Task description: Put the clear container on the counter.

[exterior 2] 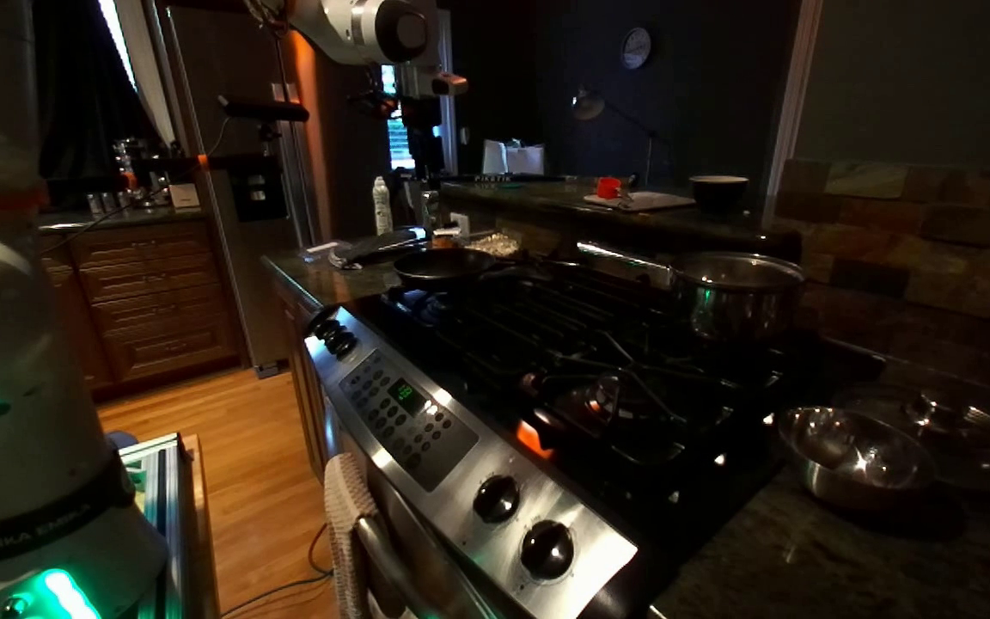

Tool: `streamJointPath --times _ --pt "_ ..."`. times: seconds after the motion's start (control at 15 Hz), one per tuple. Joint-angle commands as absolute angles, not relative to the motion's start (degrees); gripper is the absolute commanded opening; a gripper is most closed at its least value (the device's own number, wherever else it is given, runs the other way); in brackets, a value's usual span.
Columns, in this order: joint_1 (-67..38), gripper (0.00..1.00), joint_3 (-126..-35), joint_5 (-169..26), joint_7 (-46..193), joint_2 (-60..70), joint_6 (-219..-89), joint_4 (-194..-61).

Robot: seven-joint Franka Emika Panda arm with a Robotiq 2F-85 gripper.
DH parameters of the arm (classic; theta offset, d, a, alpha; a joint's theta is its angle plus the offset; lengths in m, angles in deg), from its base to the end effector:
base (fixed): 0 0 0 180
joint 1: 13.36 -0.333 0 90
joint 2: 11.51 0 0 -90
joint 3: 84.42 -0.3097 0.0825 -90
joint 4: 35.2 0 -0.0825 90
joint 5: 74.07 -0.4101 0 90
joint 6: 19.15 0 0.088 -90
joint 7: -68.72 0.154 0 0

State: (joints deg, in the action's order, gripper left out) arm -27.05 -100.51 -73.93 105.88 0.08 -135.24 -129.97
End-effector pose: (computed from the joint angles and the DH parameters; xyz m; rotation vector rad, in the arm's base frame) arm 0.5881 0.3244 0.4515 -2.9872 0.2069 -0.1788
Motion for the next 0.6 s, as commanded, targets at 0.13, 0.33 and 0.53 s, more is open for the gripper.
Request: streamJointPath --times 0.13,0.33,0.53 --pt "-31.2 1.00 -99.3 -74.7 106.0 8.6 -135.7 -120.8" --pt "-34.4 1.00 -98.0 -72.5 107.3 15.6 -136.7 -113.9" --pt "-36.9 1.00 -95.3 -72.3 109.6 22.0 -139.0 -107.8"
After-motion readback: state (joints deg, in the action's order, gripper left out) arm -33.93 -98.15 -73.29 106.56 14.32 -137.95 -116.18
